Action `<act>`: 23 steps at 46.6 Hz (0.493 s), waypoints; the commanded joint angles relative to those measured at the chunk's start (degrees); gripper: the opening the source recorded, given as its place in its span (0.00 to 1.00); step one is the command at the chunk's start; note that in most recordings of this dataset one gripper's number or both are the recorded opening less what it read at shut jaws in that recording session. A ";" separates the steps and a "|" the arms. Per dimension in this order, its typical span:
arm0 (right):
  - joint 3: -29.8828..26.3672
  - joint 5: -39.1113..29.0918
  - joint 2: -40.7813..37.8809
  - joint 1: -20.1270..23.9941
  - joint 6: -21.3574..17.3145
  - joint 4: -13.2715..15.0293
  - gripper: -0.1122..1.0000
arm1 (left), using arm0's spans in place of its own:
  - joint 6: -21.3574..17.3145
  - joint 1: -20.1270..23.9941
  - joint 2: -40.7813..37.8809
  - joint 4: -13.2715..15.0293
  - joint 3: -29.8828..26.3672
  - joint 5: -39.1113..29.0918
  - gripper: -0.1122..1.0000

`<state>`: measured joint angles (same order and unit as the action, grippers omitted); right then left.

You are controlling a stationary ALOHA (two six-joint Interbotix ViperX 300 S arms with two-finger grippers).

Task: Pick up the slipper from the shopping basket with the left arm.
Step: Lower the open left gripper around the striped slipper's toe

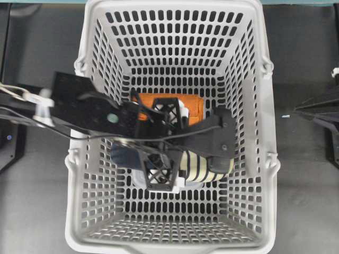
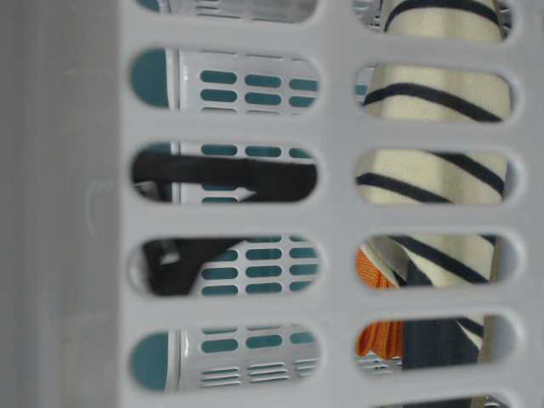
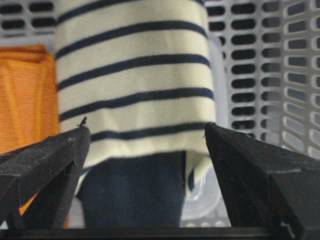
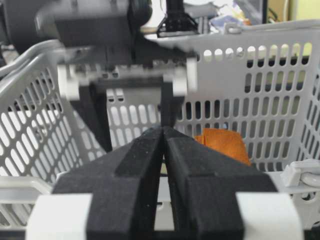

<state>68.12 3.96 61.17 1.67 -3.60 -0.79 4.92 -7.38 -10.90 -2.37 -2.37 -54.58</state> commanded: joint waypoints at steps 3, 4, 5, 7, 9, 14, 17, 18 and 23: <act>0.00 -0.09 -0.35 0.00 -0.09 -0.18 0.10 | 1.14 0.09 -2.11 -0.26 -0.09 0.97 0.91; 0.18 -0.26 -0.35 0.00 -0.09 -0.18 0.10 | 1.49 0.18 -2.46 -0.18 0.18 1.23 0.91; 0.26 -0.35 -0.35 0.00 -0.09 -0.18 0.10 | 1.76 0.18 -2.90 -0.18 0.62 1.58 0.91; 0.44 -0.53 -0.35 0.00 -0.09 -0.18 0.10 | 1.85 0.18 -3.52 -0.18 1.14 2.37 0.91; 0.62 -0.70 -0.35 0.00 -0.26 -0.18 0.10 | 2.11 0.09 -4.04 -0.18 1.67 3.25 0.91; 0.62 -0.79 -0.35 0.00 -0.70 -0.18 0.10 | 2.37 -0.09 -4.04 -0.18 2.72 4.22 0.90; 0.70 -0.79 -0.35 0.00 -0.79 -0.18 0.10 | 2.37 -0.09 -4.04 -0.18 2.90 4.22 0.90; 0.70 -0.70 -0.35 0.00 -0.79 -0.18 0.10 | 2.37 -0.09 -3.96 -0.18 2.99 4.22 0.90; 0.79 -0.79 -0.35 0.00 -0.79 -0.18 0.10 | 2.20 -0.09 -3.96 -0.18 2.90 4.22 0.85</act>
<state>69.35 2.90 61.17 1.58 -4.31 -0.79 7.12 -7.38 -15.29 -2.37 0.70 -50.54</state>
